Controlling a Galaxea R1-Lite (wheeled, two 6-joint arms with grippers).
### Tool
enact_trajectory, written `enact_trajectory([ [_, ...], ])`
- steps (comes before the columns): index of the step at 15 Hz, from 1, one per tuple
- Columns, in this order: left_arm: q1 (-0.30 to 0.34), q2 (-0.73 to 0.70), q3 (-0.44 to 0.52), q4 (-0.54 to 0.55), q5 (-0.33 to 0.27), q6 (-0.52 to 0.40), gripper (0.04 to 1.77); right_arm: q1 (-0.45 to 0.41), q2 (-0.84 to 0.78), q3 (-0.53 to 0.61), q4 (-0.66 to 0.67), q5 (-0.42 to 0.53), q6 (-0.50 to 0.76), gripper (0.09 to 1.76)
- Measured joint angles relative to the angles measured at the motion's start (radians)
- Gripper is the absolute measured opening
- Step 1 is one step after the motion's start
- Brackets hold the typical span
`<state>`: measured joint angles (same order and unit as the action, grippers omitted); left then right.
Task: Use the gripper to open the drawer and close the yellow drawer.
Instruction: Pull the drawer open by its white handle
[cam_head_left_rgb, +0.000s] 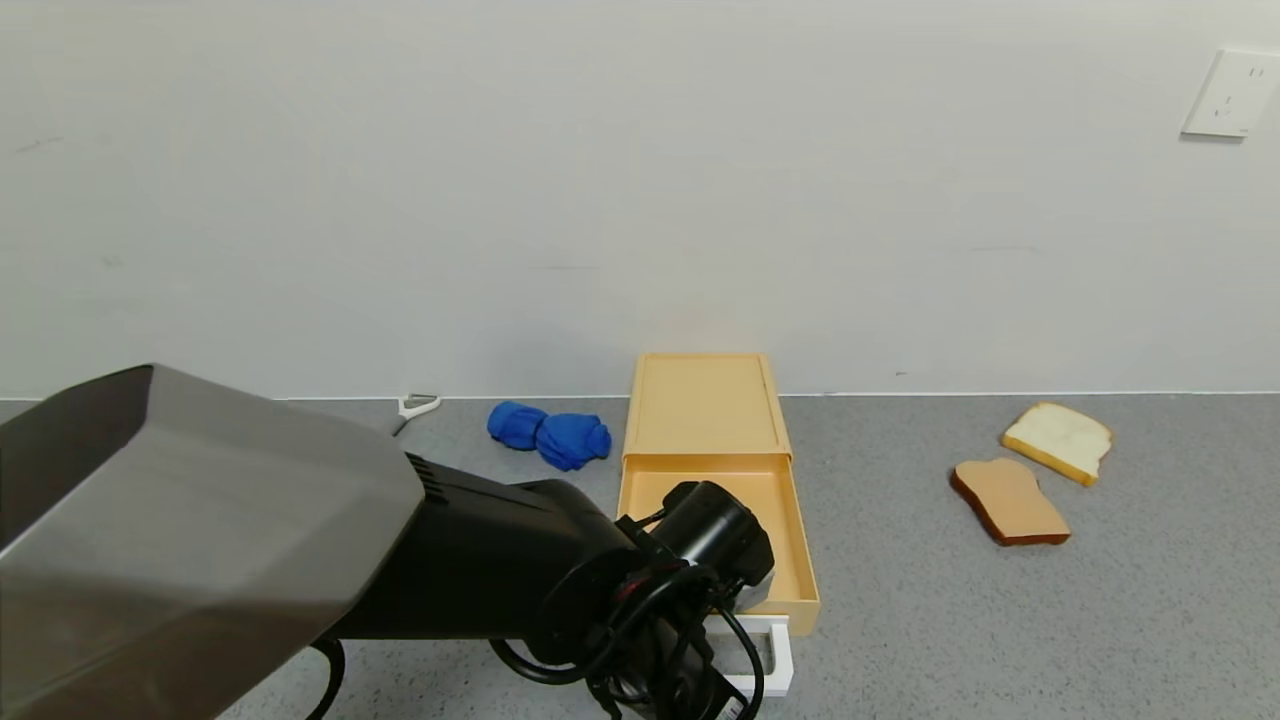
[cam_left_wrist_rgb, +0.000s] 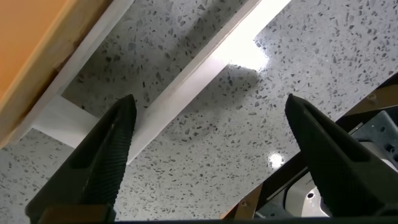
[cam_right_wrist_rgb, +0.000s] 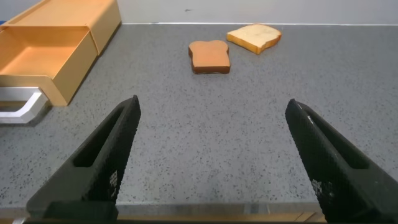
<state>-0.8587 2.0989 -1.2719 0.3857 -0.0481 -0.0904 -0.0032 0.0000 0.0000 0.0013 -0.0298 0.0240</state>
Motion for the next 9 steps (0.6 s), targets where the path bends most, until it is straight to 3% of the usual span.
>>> enact_trajectory([
  [9,-0.007,-0.058,0.003,0.003,0.001,-0.009,1.72,0.000,0.000,0.000,0.000,0.000,0.000,1.71],
])
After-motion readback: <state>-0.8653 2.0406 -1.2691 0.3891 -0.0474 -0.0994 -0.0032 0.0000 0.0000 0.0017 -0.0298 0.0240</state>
